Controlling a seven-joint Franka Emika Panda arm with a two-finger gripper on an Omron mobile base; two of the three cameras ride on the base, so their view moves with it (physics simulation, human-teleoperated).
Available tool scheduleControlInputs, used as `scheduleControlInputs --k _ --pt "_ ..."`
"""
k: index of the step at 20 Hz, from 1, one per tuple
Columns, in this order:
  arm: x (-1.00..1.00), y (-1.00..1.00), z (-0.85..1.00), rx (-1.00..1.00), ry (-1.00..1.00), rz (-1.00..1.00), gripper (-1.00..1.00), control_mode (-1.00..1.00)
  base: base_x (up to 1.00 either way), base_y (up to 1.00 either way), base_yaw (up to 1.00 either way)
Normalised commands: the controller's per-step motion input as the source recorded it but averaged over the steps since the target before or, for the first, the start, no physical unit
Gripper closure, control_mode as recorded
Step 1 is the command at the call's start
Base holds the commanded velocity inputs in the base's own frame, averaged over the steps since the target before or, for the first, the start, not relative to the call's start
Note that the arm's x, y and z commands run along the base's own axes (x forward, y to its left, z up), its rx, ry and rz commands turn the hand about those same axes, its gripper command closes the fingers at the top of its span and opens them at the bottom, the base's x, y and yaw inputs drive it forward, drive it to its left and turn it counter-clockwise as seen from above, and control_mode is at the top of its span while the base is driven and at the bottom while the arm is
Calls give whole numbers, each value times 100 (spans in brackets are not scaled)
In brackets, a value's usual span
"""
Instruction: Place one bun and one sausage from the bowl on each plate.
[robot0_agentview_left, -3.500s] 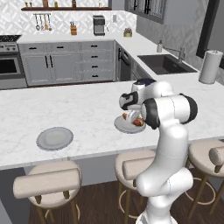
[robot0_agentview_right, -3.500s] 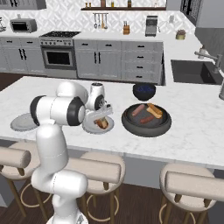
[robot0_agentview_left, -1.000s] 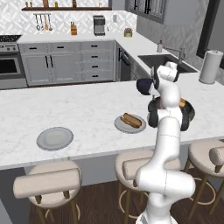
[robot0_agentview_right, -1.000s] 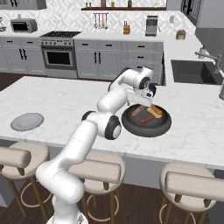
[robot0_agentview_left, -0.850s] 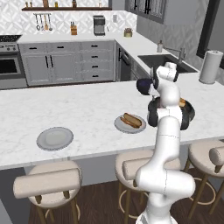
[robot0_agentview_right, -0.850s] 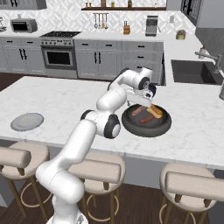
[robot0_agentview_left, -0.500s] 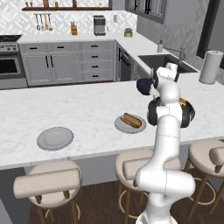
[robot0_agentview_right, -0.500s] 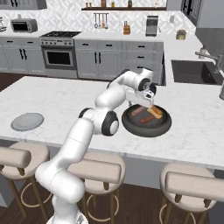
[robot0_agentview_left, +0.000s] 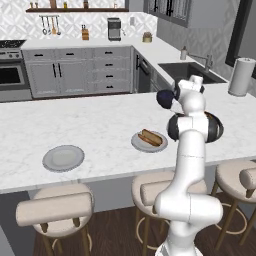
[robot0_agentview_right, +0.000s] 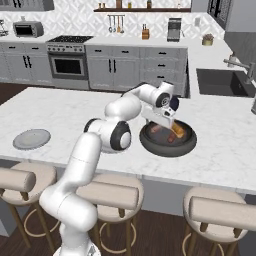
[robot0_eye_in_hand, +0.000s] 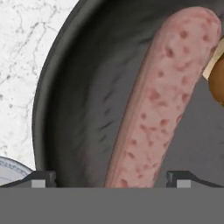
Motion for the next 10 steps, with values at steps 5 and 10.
scheduleControlInputs --k 5,10 --pt "-5 0 -41 -1 1 -8 100 -100 0 0 0" --pt "-13 0 -4 0 0 -4 100 -100 0 0 0"
